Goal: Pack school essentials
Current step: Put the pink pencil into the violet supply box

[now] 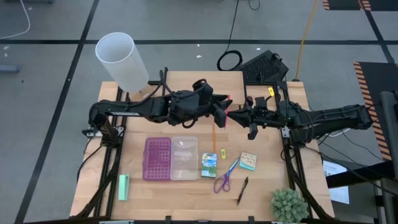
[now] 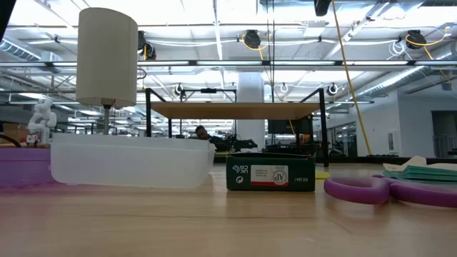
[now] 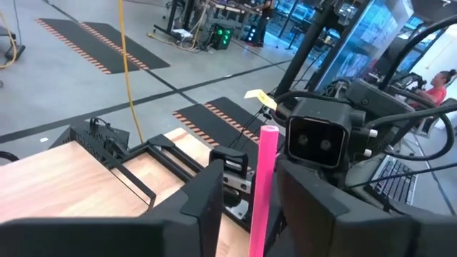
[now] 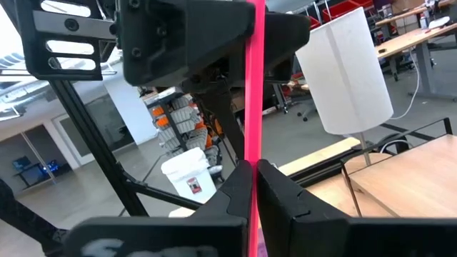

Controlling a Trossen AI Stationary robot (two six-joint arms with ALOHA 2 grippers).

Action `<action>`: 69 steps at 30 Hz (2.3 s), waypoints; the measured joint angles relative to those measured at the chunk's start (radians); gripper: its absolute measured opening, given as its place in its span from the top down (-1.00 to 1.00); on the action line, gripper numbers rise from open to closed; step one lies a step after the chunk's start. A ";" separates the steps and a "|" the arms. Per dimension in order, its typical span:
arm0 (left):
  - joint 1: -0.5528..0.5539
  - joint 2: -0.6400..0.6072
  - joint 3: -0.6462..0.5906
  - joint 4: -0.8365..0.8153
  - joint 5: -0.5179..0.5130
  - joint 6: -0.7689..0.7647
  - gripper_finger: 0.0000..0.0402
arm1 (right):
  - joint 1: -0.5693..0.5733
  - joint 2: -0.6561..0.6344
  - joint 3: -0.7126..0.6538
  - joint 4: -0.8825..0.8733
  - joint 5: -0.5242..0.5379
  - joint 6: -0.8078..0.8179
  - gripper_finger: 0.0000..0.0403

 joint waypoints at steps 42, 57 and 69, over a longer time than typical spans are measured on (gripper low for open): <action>0.001 -0.062 0.000 -0.159 0.045 -0.034 0.94 | 0.002 -0.037 0.000 -0.144 -0.013 0.193 -0.95; -0.056 -0.170 0.000 -0.799 0.036 -0.439 0.93 | 0.002 -0.176 0.000 -0.387 -0.111 0.242 -0.94; -0.140 -0.150 -0.167 -0.974 0.054 -0.912 0.94 | 0.003 -0.197 0.000 -0.461 -0.193 0.291 -0.94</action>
